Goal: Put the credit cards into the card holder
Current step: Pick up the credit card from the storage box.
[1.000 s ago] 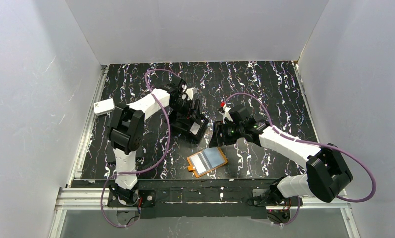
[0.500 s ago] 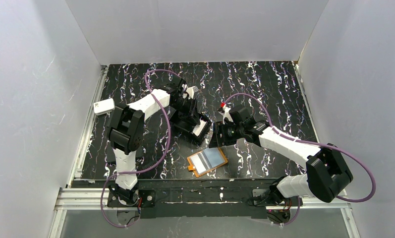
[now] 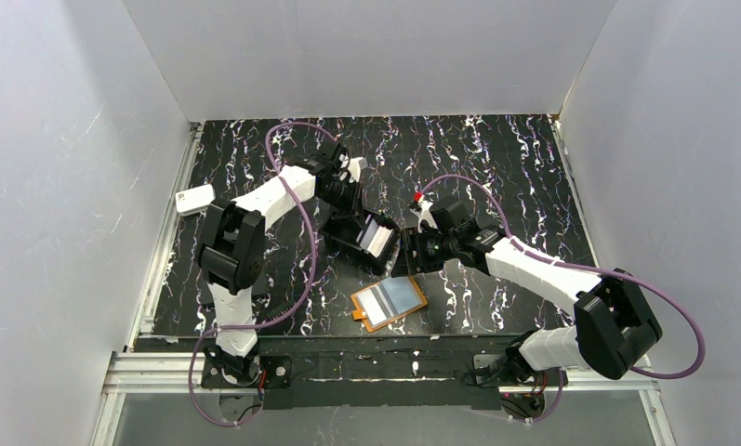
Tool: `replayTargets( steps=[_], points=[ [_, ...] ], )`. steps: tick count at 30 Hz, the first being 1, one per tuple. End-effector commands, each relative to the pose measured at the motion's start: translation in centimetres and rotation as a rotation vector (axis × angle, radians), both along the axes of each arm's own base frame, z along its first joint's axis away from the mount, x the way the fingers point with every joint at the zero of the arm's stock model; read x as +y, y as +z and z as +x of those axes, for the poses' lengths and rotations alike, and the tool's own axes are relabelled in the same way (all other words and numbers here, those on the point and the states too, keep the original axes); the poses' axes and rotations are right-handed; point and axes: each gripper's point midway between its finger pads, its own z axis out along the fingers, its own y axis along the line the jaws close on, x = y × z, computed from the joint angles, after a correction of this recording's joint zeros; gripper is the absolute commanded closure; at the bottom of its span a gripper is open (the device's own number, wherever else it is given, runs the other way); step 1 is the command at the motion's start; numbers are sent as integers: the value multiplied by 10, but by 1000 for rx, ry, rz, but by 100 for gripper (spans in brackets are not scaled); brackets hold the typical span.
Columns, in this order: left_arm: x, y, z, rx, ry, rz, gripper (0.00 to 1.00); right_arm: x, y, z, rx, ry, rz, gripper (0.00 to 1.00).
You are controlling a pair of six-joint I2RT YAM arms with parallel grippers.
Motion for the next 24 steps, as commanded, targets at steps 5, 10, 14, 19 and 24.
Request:
replayTargets(
  steps=[5, 10, 14, 19, 24],
  points=[
    [11, 54, 4, -188, -20, 76, 100, 6, 3, 3, -5, 2, 33, 36],
    [21, 78, 10, -270, 2, 111, 100, 5, 1, 3, -4, 1, 29, 36],
    [29, 109, 14, -360, 35, 120, 100, 3, -1, 5, -13, -8, 13, 36],
    [38, 157, 14, -470, 69, 103, 100, -6, -8, 8, -30, -14, -47, 36],
    [39, 201, -5, -521, 94, 6, 100, -7, -7, 7, -37, 4, -55, 36]
  ],
)
